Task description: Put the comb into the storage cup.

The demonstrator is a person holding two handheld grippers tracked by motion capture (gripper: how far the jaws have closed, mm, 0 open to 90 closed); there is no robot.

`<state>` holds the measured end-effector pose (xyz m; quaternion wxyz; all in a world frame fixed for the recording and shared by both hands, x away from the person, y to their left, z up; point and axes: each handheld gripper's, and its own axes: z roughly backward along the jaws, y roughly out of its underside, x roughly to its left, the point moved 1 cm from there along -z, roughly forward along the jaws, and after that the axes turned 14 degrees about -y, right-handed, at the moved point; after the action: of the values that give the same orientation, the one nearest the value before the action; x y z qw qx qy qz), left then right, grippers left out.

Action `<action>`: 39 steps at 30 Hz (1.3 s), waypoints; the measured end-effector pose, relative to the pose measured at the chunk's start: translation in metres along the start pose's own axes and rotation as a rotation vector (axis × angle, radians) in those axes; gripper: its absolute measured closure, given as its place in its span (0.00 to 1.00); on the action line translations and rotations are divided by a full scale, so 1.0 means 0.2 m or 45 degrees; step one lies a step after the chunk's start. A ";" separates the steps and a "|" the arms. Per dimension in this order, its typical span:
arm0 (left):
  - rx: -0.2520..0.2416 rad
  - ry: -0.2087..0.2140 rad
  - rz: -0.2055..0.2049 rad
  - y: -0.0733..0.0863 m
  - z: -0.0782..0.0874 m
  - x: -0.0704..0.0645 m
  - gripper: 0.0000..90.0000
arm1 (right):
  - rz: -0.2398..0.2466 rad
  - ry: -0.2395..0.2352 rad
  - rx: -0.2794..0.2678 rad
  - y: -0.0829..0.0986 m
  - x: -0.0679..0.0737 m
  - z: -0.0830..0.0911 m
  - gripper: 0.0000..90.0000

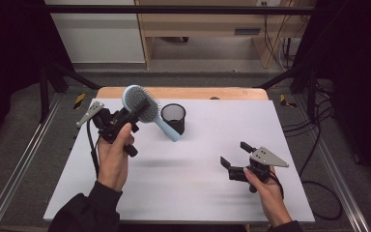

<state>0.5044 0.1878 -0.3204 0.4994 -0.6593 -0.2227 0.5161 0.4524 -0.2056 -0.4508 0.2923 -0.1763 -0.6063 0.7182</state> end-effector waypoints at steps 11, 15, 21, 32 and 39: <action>-0.011 0.008 -0.126 -0.09 -0.12 -0.10 0.57 | 0.068 -0.003 0.087 0.02 0.03 -0.04 0.06; -0.018 -0.014 -0.159 -0.08 -0.18 -0.12 0.57 | 0.101 -0.019 0.123 0.03 0.06 -0.06 0.06; -0.026 -0.018 -0.122 -0.09 -0.23 -0.11 0.57 | 0.097 -0.034 0.130 0.04 0.07 -0.07 0.06; -0.058 -0.072 -0.131 -0.13 -0.28 -0.07 0.57 | 0.131 -0.037 0.158 0.04 0.11 -0.09 0.06; -0.086 -0.099 -0.166 -0.16 -0.32 -0.07 0.57 | 0.128 -0.033 0.144 0.04 0.11 -0.08 0.06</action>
<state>0.5637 0.1623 -0.2874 0.5004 -0.6393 -0.3017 0.4999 0.4436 -0.1799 -0.4594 0.2573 -0.1804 -0.5588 0.7675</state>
